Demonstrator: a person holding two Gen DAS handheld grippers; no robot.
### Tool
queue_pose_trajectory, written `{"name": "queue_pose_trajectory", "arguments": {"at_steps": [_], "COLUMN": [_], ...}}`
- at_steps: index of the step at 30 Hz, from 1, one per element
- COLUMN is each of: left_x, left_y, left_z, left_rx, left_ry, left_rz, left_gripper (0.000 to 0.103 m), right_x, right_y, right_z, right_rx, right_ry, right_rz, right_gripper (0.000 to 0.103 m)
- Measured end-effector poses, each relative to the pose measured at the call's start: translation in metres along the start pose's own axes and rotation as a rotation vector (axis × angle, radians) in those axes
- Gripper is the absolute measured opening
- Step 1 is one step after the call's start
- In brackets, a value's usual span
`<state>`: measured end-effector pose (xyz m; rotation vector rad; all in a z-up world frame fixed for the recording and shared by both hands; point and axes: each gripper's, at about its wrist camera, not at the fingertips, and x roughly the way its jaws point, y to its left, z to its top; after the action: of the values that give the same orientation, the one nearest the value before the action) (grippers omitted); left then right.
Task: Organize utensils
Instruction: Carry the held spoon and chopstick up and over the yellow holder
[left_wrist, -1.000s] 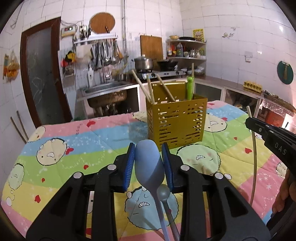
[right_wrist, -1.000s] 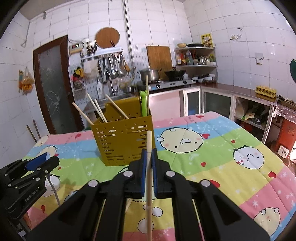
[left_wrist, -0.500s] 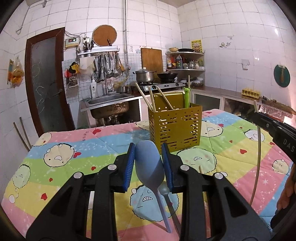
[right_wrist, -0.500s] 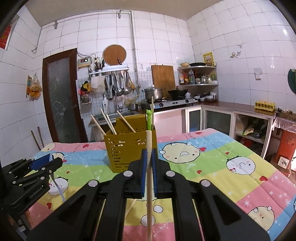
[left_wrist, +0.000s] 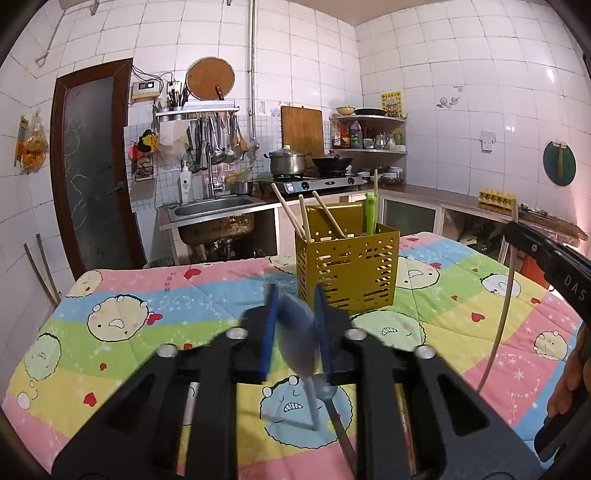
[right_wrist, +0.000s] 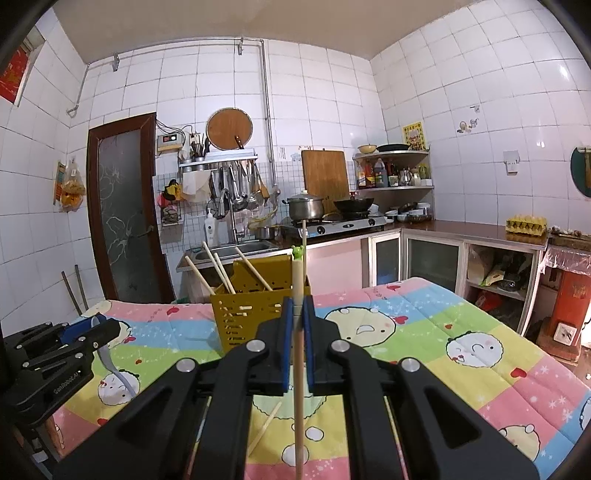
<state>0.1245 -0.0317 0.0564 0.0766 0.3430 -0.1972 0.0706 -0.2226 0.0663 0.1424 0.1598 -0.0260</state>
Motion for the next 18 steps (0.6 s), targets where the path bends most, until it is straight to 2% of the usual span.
{"name": "queue_pose_trajectory", "arguments": {"at_steps": [18], "left_x": [0.0029], "left_y": [0.0035], "left_z": [0.0081], "left_rx": [-0.014], "left_ry": [0.006], "left_rz": [-0.053], "left_gripper": [0.005], "right_x": [0.0085], "right_y": [0.0016], "right_z": [-0.0022], "right_rx": [0.004], "right_ry": [0.021], "right_rz": [0.004], "right_gripper": [0.006]}}
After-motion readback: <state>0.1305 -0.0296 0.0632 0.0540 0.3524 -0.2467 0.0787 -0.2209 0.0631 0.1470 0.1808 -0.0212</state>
